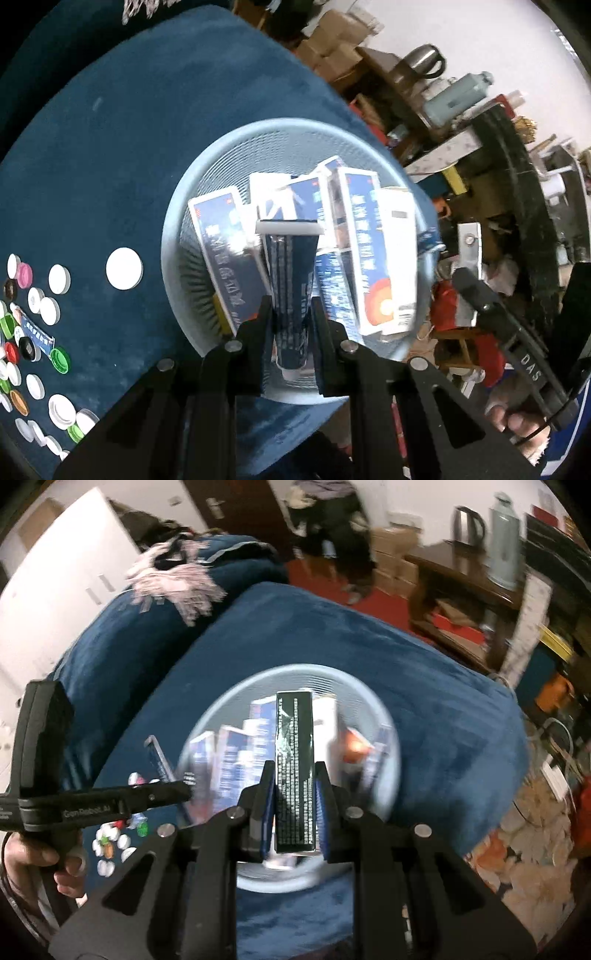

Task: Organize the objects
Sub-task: 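Carry the tube and sachet over the colander and open both grippers, then move both grippers back to the pile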

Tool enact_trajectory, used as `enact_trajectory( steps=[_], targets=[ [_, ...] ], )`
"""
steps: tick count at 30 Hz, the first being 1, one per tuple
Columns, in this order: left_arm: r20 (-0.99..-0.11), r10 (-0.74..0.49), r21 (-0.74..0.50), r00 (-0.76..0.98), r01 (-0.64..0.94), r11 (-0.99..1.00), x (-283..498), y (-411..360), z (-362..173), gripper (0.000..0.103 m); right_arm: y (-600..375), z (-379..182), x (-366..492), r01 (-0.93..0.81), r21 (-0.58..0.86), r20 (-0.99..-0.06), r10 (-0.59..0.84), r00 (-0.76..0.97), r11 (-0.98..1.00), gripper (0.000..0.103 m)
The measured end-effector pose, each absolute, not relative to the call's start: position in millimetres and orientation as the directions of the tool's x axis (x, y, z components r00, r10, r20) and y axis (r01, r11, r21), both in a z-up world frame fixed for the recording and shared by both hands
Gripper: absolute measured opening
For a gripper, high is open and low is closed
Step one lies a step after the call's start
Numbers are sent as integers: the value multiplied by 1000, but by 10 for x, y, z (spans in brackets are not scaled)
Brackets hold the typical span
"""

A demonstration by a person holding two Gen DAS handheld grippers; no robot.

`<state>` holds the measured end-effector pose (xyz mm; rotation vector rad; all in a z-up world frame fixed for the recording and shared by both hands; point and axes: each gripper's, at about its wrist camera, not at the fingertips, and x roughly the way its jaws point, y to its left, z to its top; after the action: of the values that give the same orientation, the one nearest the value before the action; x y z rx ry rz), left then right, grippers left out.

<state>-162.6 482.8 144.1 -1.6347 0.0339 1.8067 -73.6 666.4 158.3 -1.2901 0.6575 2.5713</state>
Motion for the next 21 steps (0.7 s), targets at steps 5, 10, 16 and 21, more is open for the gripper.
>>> enact_trajectory(
  steps=[5,10,16,21],
  targets=[
    [-878,478,-443,34,-438,-782,-1728,4778,1261,20,6806,1398,-851,-415,304,-823,-17,-568,-858,21],
    [-839,544,-518,22,-343,-784,-1836,4598,1240,90,6881,1296,-882,-444,332,-843,-50,-536,-832,29],
    [-834,549,-503,-50,-338,-795,-1817,4390,1393,100,6781,1496,-707,-430,285,-800,34,-599,-857,70],
    [-882,433,-338,-185,-389,-857,-1673,4084,1527,102,6606,1641,-655,-380,250,-774,52,-632,-891,92]
  ],
)
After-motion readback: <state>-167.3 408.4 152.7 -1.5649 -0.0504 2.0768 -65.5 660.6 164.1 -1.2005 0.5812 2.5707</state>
